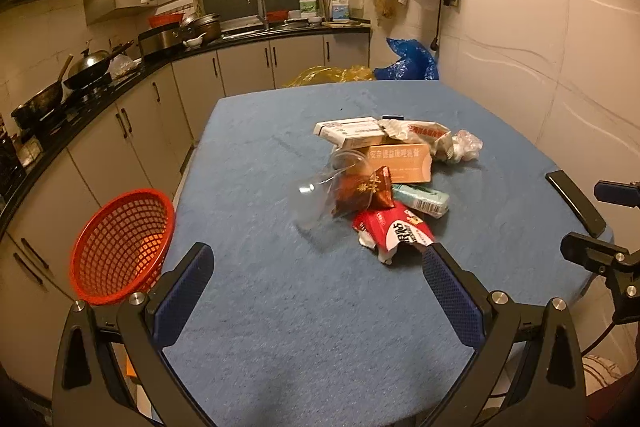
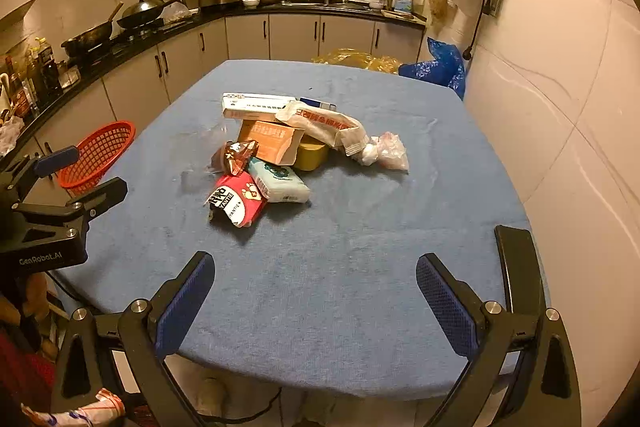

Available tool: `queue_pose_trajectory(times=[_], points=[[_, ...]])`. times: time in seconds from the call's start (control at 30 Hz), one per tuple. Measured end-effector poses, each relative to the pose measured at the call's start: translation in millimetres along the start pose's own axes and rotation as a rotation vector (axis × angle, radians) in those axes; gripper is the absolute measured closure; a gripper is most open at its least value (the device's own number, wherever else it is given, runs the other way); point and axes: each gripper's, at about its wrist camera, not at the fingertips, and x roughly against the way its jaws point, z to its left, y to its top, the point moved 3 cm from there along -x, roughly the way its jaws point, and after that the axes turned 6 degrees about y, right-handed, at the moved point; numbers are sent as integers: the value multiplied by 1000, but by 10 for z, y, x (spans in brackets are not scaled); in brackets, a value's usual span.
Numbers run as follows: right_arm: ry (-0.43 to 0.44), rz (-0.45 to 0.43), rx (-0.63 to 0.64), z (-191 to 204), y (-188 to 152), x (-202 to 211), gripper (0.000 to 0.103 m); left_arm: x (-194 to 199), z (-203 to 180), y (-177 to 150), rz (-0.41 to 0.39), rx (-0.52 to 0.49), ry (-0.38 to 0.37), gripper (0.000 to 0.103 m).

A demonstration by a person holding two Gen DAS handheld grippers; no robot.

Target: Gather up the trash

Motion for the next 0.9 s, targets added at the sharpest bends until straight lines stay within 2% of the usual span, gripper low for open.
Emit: queue_pose_trajectory(times=[0.9], points=[[18, 1, 44, 88, 110, -68, 1, 40, 21, 28, -13, -3, 18, 0]])
